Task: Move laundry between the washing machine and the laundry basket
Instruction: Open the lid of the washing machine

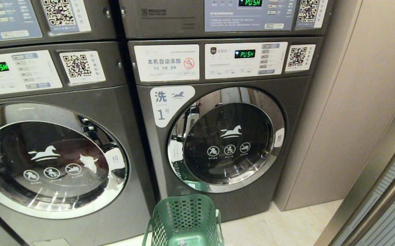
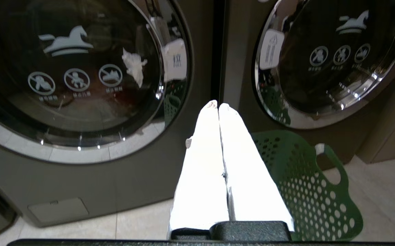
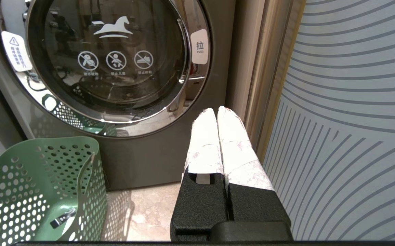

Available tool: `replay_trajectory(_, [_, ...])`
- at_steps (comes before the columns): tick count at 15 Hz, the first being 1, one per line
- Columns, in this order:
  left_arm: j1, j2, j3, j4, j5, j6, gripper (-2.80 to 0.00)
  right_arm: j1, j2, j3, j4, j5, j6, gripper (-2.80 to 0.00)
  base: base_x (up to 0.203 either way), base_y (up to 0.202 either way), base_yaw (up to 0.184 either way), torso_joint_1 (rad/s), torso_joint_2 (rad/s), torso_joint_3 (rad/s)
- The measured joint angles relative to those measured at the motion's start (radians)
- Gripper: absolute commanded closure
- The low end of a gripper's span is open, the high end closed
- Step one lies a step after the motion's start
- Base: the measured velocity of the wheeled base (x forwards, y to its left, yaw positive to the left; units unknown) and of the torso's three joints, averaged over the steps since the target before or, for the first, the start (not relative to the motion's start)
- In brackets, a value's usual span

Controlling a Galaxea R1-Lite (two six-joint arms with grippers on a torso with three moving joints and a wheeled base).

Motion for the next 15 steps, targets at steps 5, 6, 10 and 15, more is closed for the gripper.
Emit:
replay_trajectory(5, [-0.003,0.122,-0.248,0.124,-0.008,-0.029,0.0,0.0,0.0,0.0,-0.001,0.001,-0.002,0.0,0.0,0.0,0.0,0.0,0.0,0.0])
replay_trajectory(6, [-0.005,0.186,-0.28,0.13,-0.012,-0.047,-2.8,0.0,0.0,0.0,0.0,0.003,-0.006,0.0,0.0,0.0,0.0,0.0,0.0,0.0])
replay_trajectory(10, [-0.013,0.482,-0.333,0.047,-0.047,-0.106,-2.8,0.0,0.0,0.0,-0.002,-0.003,0.032,0.0,0.0,0.0,0.0,0.0,0.0,0.0])
replay_trajectory(15, [-0.007,0.9,-0.287,-0.289,-0.193,-0.311,-2.8,0.0,0.0,0.0,-0.002,-0.006,0.038,0.0,0.0,0.0,0.0,0.0,0.0,0.0])
